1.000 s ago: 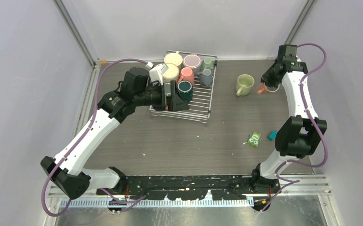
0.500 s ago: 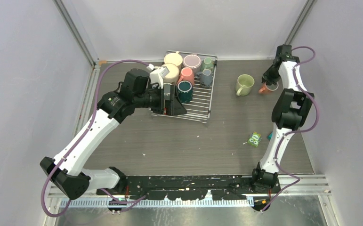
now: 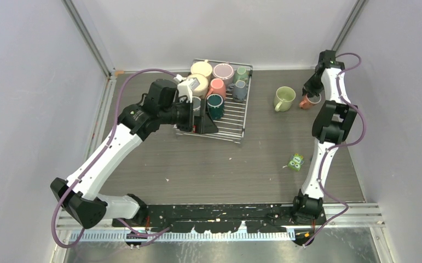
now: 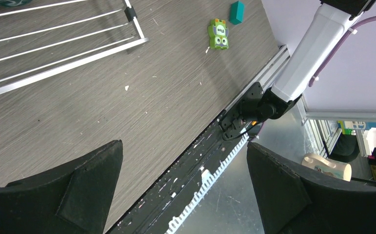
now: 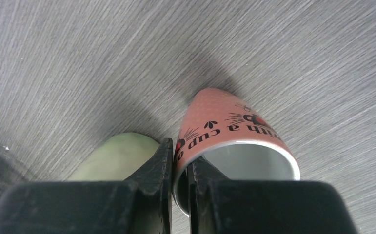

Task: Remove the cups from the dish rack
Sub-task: Place the cup at the corner of the board, then unload the cup from the dish rack.

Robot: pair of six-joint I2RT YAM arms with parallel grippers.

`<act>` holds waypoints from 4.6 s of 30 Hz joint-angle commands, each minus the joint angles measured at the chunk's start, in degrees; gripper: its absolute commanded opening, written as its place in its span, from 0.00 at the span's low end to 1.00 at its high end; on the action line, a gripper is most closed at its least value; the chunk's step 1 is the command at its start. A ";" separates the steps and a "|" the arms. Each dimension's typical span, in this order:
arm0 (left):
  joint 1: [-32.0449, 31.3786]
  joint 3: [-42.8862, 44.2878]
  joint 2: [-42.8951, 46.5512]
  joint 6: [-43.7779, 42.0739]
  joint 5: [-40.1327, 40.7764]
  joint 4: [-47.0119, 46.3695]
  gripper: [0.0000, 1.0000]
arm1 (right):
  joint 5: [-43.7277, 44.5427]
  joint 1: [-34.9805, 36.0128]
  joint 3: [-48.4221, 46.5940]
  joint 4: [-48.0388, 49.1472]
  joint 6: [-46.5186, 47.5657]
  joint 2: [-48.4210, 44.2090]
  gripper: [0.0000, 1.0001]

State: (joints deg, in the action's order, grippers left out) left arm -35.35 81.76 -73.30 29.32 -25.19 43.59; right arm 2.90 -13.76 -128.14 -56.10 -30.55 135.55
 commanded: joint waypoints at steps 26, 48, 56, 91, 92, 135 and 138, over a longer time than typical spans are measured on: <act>-0.12 2.79 -1.11 -2.45 2.50 0.69 1.00 | 7.54 3.03 -3.13 -7.36 -1.32 -13.11 1.00; -0.12 8.85 -12.97 -11.78 24.57 2.21 1.00 | 6.18 17.44 38.05 5.97 -4.16 -55.26 1.00; -0.12 4.79 -16.93 -14.93 24.15 -5.58 1.00 | 2.93 20.86 44.48 7.36 -4.76 -61.88 1.00; -1.14 11.02 -36.69 -24.64 27.11 -18.46 1.00 | -1.32 22.03 52.38 10.59 -5.74 -67.75 1.00; -1.53 10.92 -36.52 -24.20 27.10 -18.50 1.00 | -1.45 22.09 52.66 10.69 -5.83 -67.75 1.00; -4.29 9.59 -43.18 -18.16 41.20 -18.14 0.41 | -2.10 22.32 55.60 12.32 -6.10 -66.86 1.00; -4.30 9.02 -43.22 -18.24 41.81 -19.05 0.36 | -2.11 22.36 55.73 12.40 -6.14 -66.87 1.00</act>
State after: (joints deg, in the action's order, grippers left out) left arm -39.64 91.39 -116.44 11.53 14.44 28.67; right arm 0.93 8.21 -72.53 -46.06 -36.36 69.34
